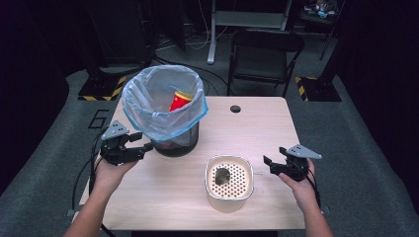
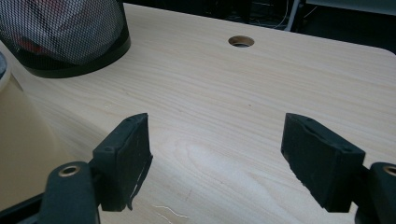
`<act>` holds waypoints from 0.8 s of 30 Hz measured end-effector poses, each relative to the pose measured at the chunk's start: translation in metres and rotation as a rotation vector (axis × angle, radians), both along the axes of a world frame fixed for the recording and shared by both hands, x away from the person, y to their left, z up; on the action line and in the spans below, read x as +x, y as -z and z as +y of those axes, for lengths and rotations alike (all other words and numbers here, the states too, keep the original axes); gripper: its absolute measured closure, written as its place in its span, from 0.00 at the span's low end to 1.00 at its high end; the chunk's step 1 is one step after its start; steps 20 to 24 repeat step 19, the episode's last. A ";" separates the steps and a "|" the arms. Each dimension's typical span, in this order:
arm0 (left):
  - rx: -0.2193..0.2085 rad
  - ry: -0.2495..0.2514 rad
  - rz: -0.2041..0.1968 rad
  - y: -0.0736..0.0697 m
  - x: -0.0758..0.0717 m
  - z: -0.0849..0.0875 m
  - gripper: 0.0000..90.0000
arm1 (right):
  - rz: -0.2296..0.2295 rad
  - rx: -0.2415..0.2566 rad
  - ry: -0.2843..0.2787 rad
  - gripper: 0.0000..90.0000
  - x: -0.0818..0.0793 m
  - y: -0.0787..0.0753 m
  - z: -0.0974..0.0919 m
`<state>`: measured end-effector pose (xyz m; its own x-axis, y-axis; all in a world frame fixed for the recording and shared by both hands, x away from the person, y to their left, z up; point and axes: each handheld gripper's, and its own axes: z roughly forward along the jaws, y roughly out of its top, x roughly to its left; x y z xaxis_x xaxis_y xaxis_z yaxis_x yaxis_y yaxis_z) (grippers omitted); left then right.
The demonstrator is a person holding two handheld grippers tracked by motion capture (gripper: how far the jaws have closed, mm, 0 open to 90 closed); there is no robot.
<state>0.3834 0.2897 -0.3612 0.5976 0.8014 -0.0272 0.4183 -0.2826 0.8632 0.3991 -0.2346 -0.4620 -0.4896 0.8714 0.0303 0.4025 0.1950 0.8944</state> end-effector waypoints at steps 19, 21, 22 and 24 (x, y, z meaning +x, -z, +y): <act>-0.026 -0.088 0.069 0.101 -0.002 0.033 0.17 | 0.037 -0.033 0.020 0.26 0.003 0.009 -0.004; -0.026 -0.088 0.069 0.101 -0.002 0.033 0.17 | 0.037 -0.033 0.020 0.26 0.003 0.009 -0.004; -0.026 -0.088 0.069 0.101 -0.002 0.033 0.17 | 0.037 -0.033 0.020 0.26 0.003 0.009 -0.004; -0.026 -0.088 0.069 0.101 -0.002 0.033 0.17 | 0.037 -0.033 0.020 0.26 0.003 0.009 -0.004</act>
